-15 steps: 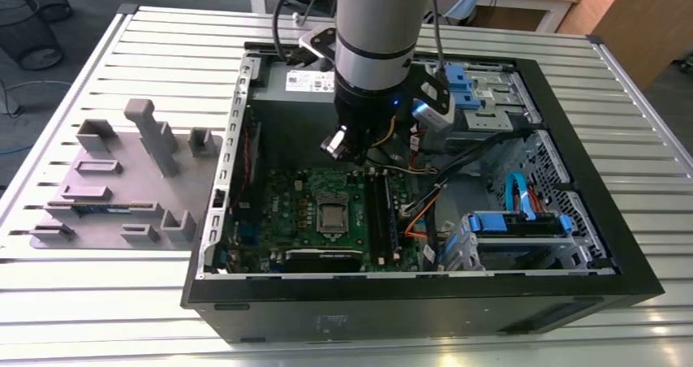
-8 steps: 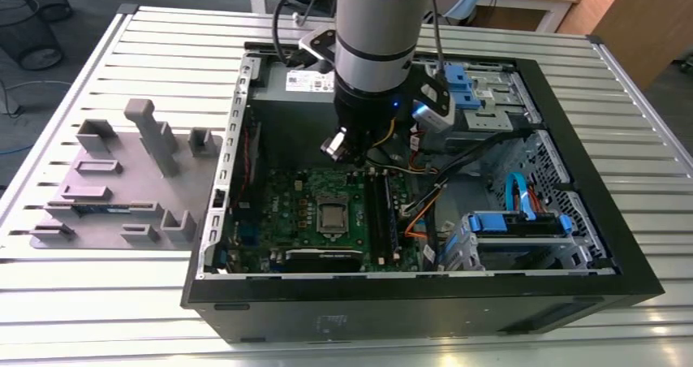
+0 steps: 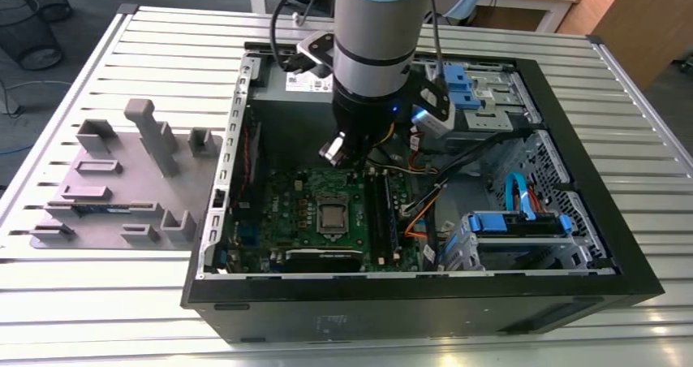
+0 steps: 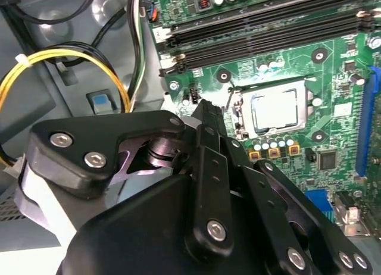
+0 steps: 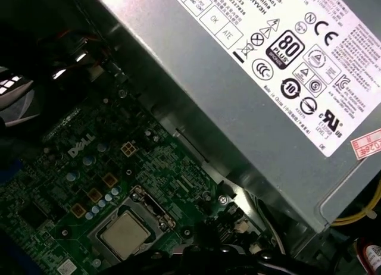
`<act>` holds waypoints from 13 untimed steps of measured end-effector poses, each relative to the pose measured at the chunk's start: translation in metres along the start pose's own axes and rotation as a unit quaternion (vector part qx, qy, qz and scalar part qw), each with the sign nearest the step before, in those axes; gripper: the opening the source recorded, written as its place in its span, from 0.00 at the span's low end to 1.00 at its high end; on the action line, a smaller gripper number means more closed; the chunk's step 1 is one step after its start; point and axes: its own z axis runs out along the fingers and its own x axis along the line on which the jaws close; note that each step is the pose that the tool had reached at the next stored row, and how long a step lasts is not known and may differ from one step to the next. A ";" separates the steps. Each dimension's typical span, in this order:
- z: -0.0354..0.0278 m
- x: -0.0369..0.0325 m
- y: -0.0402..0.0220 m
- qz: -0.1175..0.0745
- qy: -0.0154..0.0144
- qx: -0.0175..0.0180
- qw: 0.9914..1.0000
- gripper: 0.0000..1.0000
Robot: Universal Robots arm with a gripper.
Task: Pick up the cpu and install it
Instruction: 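Install the first cpu locking lever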
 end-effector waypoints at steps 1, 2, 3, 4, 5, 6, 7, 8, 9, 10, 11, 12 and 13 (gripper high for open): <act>-0.0001 0.0011 -0.0009 0.000 0.000 0.000 1.000 0.11; -0.0002 0.0023 -0.0019 0.000 0.000 0.000 1.000 0.11; -0.0002 0.0034 -0.0029 0.000 0.000 0.000 1.000 0.11; -0.0003 0.0045 -0.0039 0.000 0.000 0.000 1.000 0.11; -0.0004 0.0058 -0.0048 0.000 0.000 0.000 1.000 0.11; -0.0004 0.0073 -0.0054 0.000 0.000 0.000 1.000 0.11; -0.0005 0.0087 -0.0060 0.000 0.000 0.000 1.000 0.11; -0.0004 0.0100 -0.0067 0.000 0.000 0.000 1.000 0.11; -0.0003 0.0113 -0.0072 0.000 0.000 0.000 1.000 0.11; -0.0002 0.0126 -0.0079 0.000 0.000 0.000 1.000 0.11; 0.0000 0.0142 -0.0089 0.000 0.000 0.000 1.000 0.11; 0.0003 0.0157 -0.0098 0.000 0.000 0.000 1.000 0.11; 0.0006 0.0172 -0.0106 0.001 0.000 0.000 1.000 0.11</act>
